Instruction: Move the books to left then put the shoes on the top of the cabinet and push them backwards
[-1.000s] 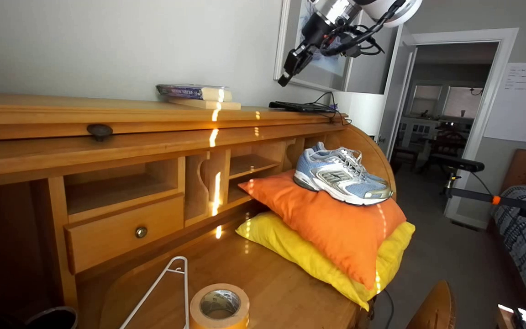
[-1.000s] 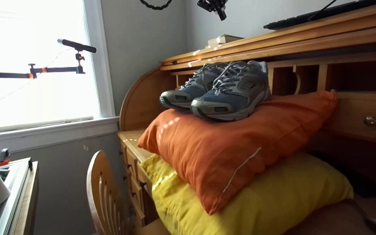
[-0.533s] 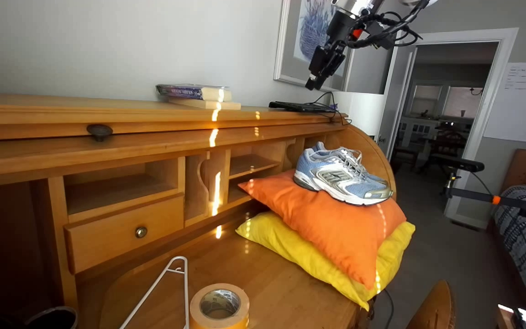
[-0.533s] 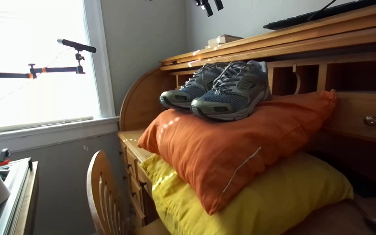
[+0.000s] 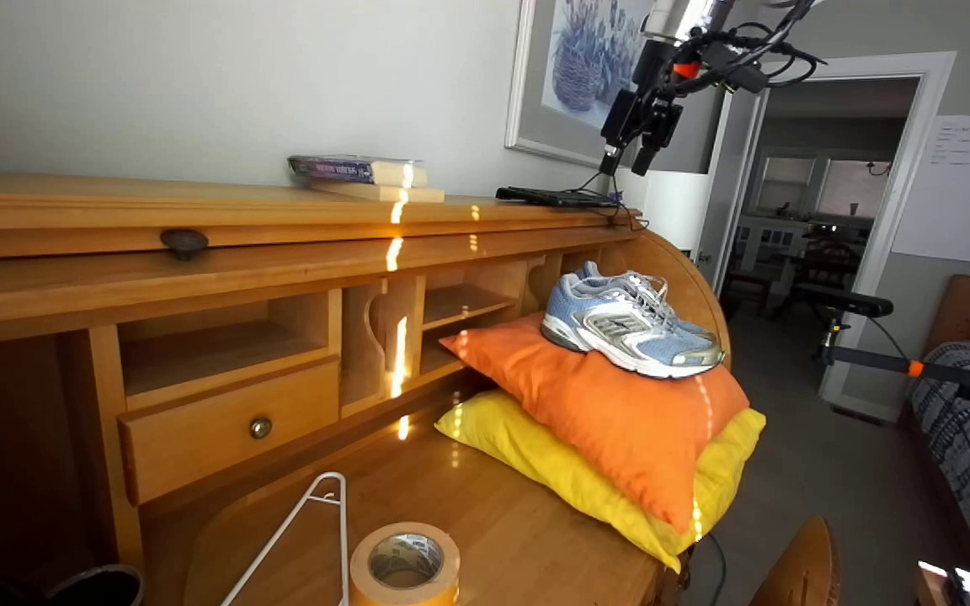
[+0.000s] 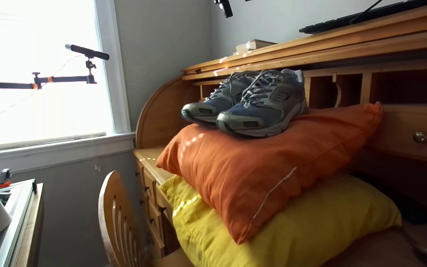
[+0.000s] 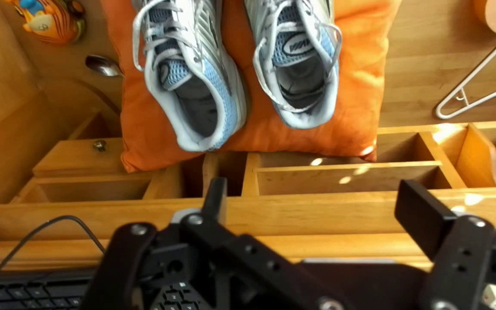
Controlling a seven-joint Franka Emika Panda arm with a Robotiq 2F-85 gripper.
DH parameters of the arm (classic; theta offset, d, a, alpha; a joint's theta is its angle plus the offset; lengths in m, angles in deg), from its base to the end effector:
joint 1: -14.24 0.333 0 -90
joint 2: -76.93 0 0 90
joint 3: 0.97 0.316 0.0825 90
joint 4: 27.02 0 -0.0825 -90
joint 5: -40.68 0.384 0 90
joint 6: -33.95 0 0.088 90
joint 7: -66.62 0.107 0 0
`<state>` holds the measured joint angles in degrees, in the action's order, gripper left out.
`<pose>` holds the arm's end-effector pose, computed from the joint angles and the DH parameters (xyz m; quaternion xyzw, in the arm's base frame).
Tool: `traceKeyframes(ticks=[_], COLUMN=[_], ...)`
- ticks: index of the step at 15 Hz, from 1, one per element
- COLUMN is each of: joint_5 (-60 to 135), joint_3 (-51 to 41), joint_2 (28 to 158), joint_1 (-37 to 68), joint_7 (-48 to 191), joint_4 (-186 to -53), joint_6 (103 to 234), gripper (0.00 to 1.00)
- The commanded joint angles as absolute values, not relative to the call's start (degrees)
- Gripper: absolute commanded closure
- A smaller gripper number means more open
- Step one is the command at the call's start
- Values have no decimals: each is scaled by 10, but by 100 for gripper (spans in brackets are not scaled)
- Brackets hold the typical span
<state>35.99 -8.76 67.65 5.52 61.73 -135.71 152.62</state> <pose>0.5167 -0.1627 0.6040 0.9818 -0.0874 0.1585 0.0582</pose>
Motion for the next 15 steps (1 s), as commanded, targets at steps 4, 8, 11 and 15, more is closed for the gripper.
traceKeyframes(ticks=[4, 8, 11, 15], joint_5=[370, 397, 415, 440], joint_3=[-117, -137, -145, -149], joint_2=[681, 702, 717, 736], joint_1=[43, 41, 40, 37], joint_7=[590, 524, 470, 410], joint_4=[-1374, -1385, -1391, -1393], joint_6=[1494, 1516, 1517, 1514], gripper=[1, 0, 0, 0])
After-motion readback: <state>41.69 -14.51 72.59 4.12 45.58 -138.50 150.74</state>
